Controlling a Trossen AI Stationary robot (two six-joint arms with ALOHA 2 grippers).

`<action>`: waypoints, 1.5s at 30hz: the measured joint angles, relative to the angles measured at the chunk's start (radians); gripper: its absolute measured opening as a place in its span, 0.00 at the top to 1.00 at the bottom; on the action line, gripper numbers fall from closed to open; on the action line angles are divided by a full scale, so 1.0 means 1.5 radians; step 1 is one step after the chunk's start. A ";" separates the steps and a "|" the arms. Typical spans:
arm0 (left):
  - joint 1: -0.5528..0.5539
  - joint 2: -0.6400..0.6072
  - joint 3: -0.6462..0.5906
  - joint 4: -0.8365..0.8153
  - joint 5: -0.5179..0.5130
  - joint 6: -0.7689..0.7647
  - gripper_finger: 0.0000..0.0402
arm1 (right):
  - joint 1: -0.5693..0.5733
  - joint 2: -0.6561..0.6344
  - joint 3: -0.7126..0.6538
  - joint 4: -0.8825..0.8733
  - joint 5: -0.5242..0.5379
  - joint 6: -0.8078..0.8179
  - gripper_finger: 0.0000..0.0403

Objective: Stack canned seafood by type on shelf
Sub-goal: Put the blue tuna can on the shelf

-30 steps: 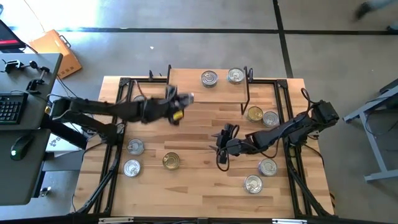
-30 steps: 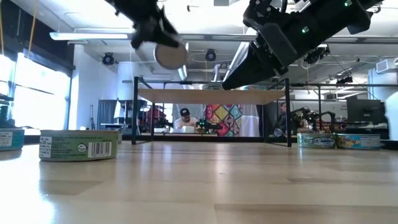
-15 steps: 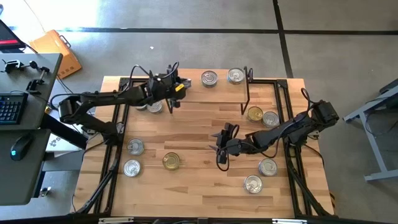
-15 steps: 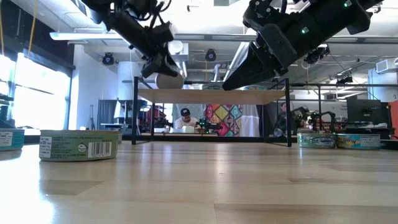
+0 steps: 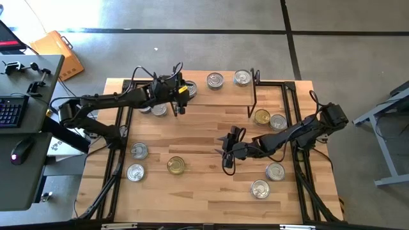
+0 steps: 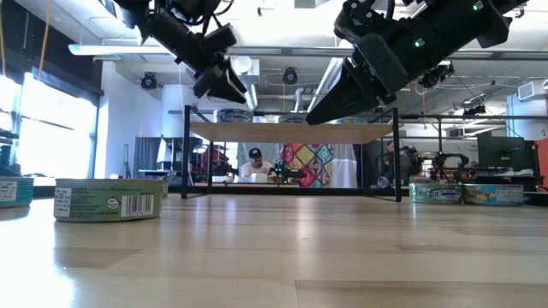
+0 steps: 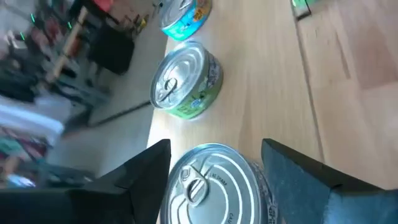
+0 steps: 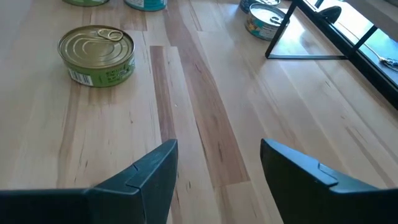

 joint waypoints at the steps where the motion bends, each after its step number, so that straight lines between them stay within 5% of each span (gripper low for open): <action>1: 0.007 0.000 0.011 -0.012 0.003 -0.026 0.40 | 0.000 0.000 0.000 0.000 0.000 0.000 0.45; 6: 0.058 0.007 0.078 -0.117 0.036 -0.143 0.49 | -0.005 0.000 0.000 0.004 0.000 0.000 0.45; 12: 0.116 0.049 0.131 -0.229 0.174 -0.195 0.73 | -0.021 0.000 0.000 0.005 0.000 0.001 0.45; 20: 0.138 0.098 0.139 -0.210 0.121 -0.134 0.98 | -0.027 0.000 0.000 0.005 -0.006 0.006 0.45; 24: 0.160 0.100 0.138 -0.190 0.079 -0.093 0.98 | -0.027 0.000 0.000 0.004 -0.007 0.006 0.45; 45: 0.180 0.107 0.138 -0.150 0.088 -0.119 1.00 | -0.016 -0.027 0.000 0.005 0.037 0.014 0.45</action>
